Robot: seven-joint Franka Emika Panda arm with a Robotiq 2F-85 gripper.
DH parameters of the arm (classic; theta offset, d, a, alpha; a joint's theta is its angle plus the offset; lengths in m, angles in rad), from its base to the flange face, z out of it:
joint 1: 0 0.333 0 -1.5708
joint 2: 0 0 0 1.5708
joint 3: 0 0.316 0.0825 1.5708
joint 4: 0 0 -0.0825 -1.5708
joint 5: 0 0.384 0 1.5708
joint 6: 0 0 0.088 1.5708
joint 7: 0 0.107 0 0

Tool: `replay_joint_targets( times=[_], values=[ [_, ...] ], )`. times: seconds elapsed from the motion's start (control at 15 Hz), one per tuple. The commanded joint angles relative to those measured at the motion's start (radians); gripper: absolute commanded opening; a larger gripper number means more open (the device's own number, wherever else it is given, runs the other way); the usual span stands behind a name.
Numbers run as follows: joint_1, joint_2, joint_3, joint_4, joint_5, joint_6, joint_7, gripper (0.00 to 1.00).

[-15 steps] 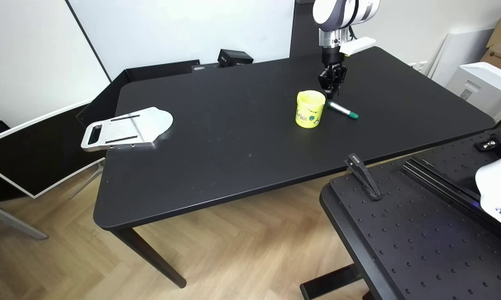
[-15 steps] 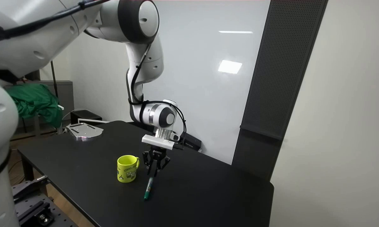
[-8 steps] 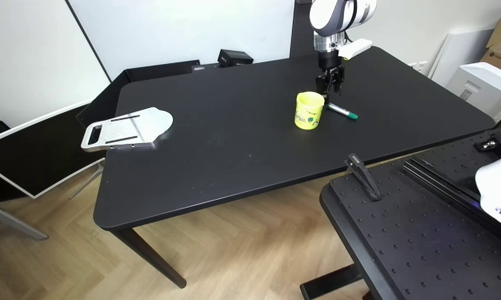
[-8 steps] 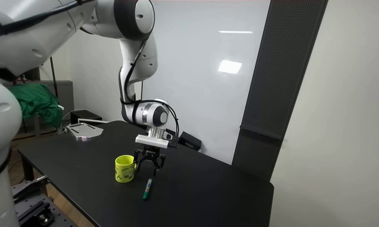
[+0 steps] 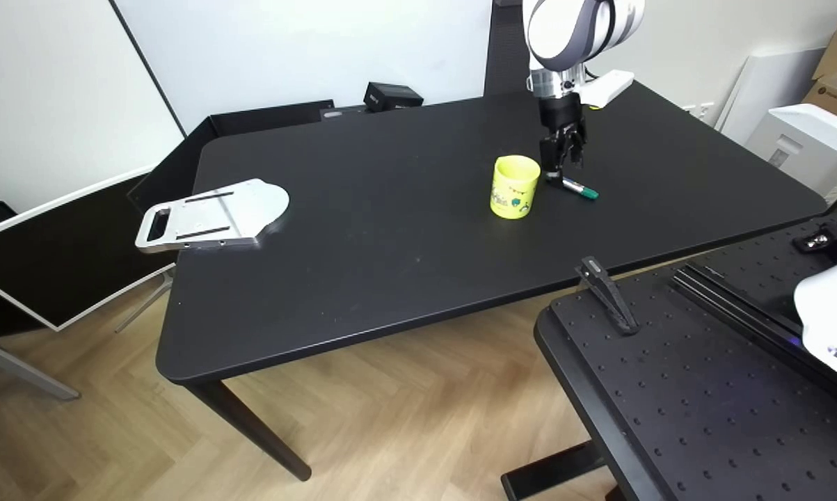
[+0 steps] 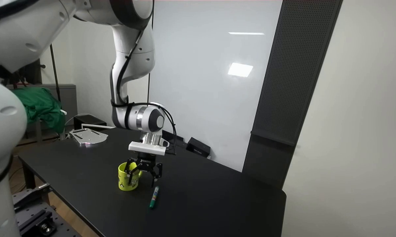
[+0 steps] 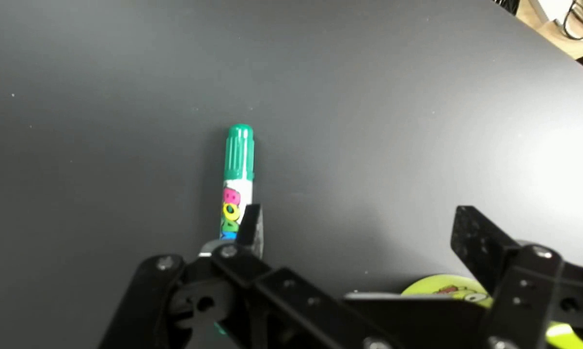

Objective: Remove the marker from the mug, put it on the table, put it back in the mug, and then put it back on the table

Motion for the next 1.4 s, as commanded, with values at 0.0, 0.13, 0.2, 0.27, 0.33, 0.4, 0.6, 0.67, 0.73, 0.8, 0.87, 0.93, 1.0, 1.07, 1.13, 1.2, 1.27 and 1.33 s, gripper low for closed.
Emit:
replay_joint_targets(
  times=[0.0, 0.13, 0.2, 0.27, 0.33, 0.4, 0.6, 0.67, 0.73, 0.8, 0.87, 0.93, 1.0, 1.07, 1.13, 1.2, 1.27, 1.33],
  values=[
    [-0.012, -0.008, 0.011, -0.011, -0.011, 0.001, 0.008, 1.0],
    [-0.012, -0.019, 0.012, -0.023, -0.011, 0.003, 0.008, 1.0],
    [-0.012, -0.022, 0.012, -0.025, -0.011, 0.003, 0.008, 1.0],
    [-0.012, -0.023, 0.012, -0.026, -0.011, 0.004, 0.008, 1.0],
    [-0.012, -0.023, 0.012, -0.026, -0.011, 0.004, 0.008, 1.0],
    [-0.012, -0.023, 0.012, -0.026, -0.011, 0.004, 0.008, 1.0],
    [-0.015, -0.019, 0.01, -0.023, -0.01, 0.0, 0.004, 1.0],
    [-0.01, -0.02, 0.0, -0.028, -0.017, 0.011, 0.02, 1.0],
    [-0.007, -0.021, -0.008, -0.032, -0.023, 0.02, 0.029, 1.0],
    [-0.007, -0.022, -0.015, -0.035, -0.027, 0.028, 0.035, 1.0],
    [-0.005, -0.023, -0.022, -0.037, -0.033, 0.034, 0.042, 1.0],
    [-0.005, -0.023, -0.028, -0.038, -0.039, 0.039, 0.044, 1.0],
    [-0.006, -0.022, -0.034, -0.041, -0.046, 0.046, 0.047, 1.0],
    [-0.005, -0.022, -0.041, -0.043, -0.05, 0.055, 0.051, 1.0],
    [-0.007, -0.021, -0.047, -0.048, -0.056, 0.07, 0.048, 1.0],
    [-0.009, -0.018, -0.051, -0.05, -0.063, 0.082, 0.045, 1.0],
    [-0.013, -0.013, -0.054, -0.053, -0.065, 0.092, 0.044, 1.0],
    [-0.017, -0.01, -0.056, -0.059, -0.062, 0.101, 0.044, 1.0]
  ],
)
